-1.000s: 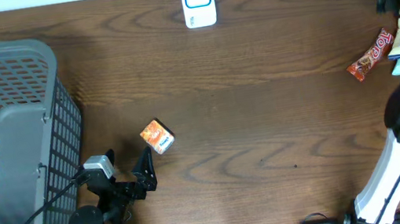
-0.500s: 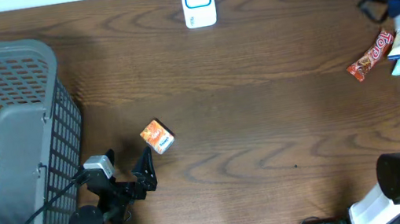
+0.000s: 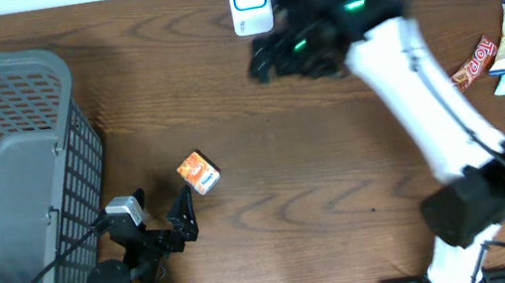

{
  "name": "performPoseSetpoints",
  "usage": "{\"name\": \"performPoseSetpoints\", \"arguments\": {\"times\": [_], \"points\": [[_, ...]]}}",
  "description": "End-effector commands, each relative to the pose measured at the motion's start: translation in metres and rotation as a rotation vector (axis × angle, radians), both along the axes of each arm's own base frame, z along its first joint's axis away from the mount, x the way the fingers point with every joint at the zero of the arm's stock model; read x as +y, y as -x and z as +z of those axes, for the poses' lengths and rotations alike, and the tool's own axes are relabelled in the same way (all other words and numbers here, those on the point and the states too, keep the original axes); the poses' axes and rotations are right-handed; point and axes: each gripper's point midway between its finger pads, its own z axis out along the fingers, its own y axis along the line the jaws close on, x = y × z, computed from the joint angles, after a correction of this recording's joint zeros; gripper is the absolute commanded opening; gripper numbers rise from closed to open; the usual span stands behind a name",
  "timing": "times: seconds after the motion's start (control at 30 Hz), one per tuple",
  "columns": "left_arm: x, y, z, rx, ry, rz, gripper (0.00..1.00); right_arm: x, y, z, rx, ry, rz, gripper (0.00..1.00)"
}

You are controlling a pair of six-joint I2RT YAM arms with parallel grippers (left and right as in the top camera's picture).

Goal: Scan the item barcode
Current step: 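Reach the right gripper to the small orange box and grasp it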

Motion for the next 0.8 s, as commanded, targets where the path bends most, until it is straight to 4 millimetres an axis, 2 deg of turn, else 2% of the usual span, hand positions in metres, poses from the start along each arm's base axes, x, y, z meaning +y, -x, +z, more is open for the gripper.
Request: {"name": "performPoseSetpoints", "arguments": {"times": [0.0,0.03,0.1,0.17,0.27,0.33,0.4,0.47,0.63,0.77], "points": [[0.000,0.000,-0.008,0.022,0.003,0.005,0.98,0.031,0.019,-0.055,0.106,0.043,0.071,0.77],[0.001,0.000,-0.008,0.022,0.003,0.005,0.98,0.039,0.023,-0.067,0.123,0.055,0.098,0.68],[0.001,0.000,-0.008,0.022,0.003,0.005,0.98,0.055,0.033,-0.087,0.170,0.059,0.142,0.60],[0.000,0.000,-0.008,0.022,0.003,0.004,0.98,0.075,0.045,-0.102,0.221,0.017,0.190,0.60],[0.001,0.000,-0.008,0.022,0.003,0.005,0.98,0.104,0.063,-0.113,0.280,-0.077,0.290,0.65],[0.001,0.000,-0.008,0.022,0.003,0.005,0.98,0.117,0.073,-0.122,0.318,-0.107,0.325,0.66],[0.000,0.000,-0.008,0.022,0.003,0.005,0.98,0.123,0.079,-0.133,0.342,-0.096,0.326,0.57],[0.001,0.000,-0.008,0.022,0.003,0.005,0.98,0.127,0.086,-0.144,0.382,-0.081,0.301,0.53],[0.001,0.000,-0.008,0.022,0.003,0.005,0.98,0.137,0.098,-0.163,0.476,-0.055,0.182,0.56],[0.001,0.000,-0.008,0.022,0.003,0.005,0.98,0.140,0.099,-0.182,0.494,0.007,0.067,0.57]]}}
